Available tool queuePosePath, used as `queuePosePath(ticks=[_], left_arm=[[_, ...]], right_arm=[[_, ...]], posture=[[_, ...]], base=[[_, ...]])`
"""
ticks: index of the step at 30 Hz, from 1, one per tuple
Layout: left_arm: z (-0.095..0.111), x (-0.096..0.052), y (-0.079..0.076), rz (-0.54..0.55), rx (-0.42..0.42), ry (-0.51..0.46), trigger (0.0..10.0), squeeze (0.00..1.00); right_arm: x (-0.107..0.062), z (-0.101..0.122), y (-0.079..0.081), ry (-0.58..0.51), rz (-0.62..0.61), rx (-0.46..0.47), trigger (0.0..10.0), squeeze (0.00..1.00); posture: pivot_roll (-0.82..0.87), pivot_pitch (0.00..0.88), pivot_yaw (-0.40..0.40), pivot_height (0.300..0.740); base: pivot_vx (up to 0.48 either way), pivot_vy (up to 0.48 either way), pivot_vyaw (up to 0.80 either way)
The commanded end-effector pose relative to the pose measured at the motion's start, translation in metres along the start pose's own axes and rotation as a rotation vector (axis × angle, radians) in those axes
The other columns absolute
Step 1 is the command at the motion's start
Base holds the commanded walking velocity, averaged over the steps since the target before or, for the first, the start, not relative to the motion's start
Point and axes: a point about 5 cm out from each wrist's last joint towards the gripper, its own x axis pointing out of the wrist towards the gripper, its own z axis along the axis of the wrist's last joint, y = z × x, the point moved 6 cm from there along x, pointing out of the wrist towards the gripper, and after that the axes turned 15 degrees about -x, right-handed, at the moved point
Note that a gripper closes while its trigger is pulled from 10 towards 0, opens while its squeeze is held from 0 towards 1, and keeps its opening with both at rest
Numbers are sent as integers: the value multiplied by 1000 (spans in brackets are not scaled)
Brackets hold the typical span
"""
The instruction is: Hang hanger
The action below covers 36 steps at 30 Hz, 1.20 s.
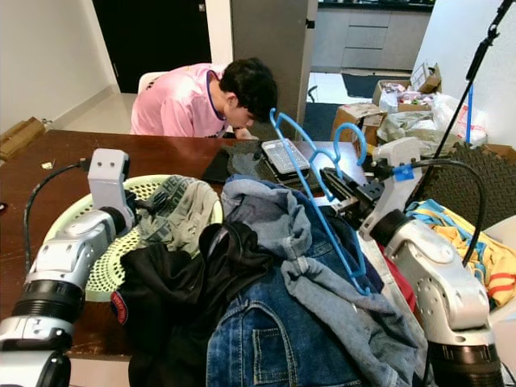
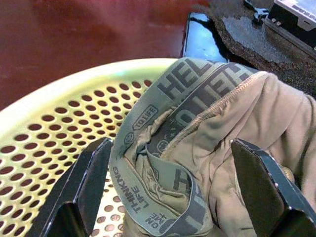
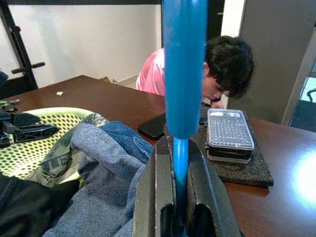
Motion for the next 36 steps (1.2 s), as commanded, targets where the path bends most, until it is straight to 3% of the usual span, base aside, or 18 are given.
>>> queuePosePath(ticks=[1,4,6,12,29,30,31,32,33,36], left_arm=[[3,0,6,13,0,11,10000,0],[-32,2,-7,-60,-33,166,10000,0],[-39,2,-10,-72,-39,195,10000,0],[-55,1,-12,-85,-76,260,10000,0],[-73,-2,-9,-74,-72,334,10000,0],[-75,-4,-8,-66,-75,345,2275,0],[-76,-5,-7,-60,-77,353,1059,0],[-77,-6,-5,-53,-77,358,1059,0],[-77,-6,-4,-45,-80,360,2196,0],[-77,-7,-2,-37,-83,359,2431,0]], right_arm=[[-3,1,-1,5,0,0,10000,0],[-14,0,-1,46,-4,-23,10000,0],[-15,0,-1,54,-4,-27,10000,0],[-16,2,-1,65,-1,-36,10000,0],[-20,2,-2,92,1,-46,10000,0],[-20,1,-3,96,-2,-46,10000,0],[-20,0,-3,99,-3,-46,10000,0],[-20,0,-3,101,-4,-46,10000,0],[-20,0,-4,102,-6,-46,10000,0],[-20,0,-4,103,-7,-46,10000,0]], posture=[[155,0,-13,740],[116,0,-13,740],[115,0,-13,740],[106,11,-22,740],[107,27,-31,740],[108,27,-32,740],[112,26,-32,740],[113,27,-32,740],[116,24,-32,740],[117,24,-32,740]], base=[[0,0,0],[0,0,0],[0,0,0],[0,0,0],[0,0,0],[0,0,0],[0,0,0],[0,0,0],[0,0,0],[0,0,0]])
